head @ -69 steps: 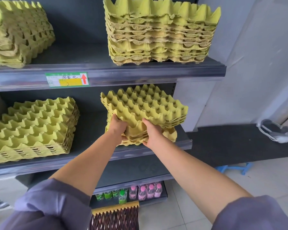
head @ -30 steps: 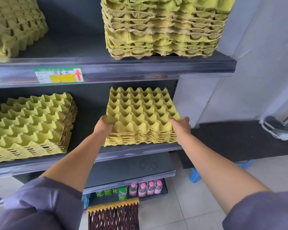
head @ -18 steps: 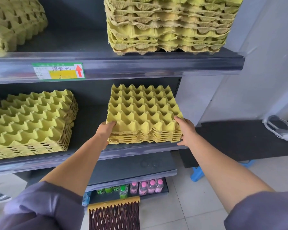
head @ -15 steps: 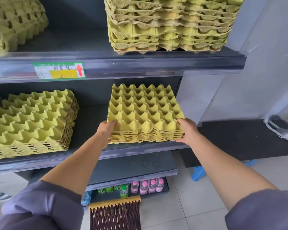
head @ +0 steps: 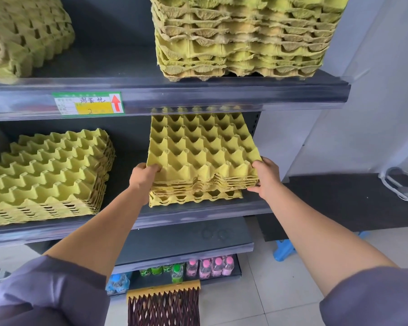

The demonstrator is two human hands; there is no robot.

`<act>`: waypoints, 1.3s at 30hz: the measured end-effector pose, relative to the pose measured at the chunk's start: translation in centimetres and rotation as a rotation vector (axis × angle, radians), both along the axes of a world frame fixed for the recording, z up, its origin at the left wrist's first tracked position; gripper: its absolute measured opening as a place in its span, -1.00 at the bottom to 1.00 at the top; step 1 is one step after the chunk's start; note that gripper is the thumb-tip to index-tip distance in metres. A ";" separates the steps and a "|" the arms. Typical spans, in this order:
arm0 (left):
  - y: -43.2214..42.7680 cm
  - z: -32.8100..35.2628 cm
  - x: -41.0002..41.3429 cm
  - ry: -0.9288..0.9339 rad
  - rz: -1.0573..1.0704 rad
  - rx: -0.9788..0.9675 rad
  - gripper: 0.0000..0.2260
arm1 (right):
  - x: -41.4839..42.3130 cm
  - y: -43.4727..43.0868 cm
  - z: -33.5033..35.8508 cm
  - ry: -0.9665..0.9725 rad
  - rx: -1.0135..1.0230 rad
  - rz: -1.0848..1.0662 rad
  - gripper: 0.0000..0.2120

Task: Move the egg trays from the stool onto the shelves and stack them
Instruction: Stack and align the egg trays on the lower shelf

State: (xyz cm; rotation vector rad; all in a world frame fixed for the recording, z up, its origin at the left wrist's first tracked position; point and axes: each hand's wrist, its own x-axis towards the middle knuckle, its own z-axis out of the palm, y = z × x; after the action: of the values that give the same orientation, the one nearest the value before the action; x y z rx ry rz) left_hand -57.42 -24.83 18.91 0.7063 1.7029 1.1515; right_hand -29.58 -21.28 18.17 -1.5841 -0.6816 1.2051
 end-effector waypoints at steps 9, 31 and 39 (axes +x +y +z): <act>0.9 0.6 -0.5 -0.023 0.030 0.056 -0.73 | -0.6 1.5 0.0 0.034 -0.026 0.020 -0.75; 2.7 -1.0 -0.4 -0.004 0.121 0.052 -0.66 | -1.3 2.8 0.5 -0.031 -0.115 0.087 -0.67; 2.0 -1.7 -0.6 -0.001 0.264 0.146 -0.64 | -2.3 1.7 0.6 -0.014 -0.114 0.083 -0.70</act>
State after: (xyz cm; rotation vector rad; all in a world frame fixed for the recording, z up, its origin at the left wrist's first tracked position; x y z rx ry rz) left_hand -58.04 -22.84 17.26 0.5794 1.7610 1.4706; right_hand -31.84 -19.57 18.81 -1.6732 -0.7040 1.3153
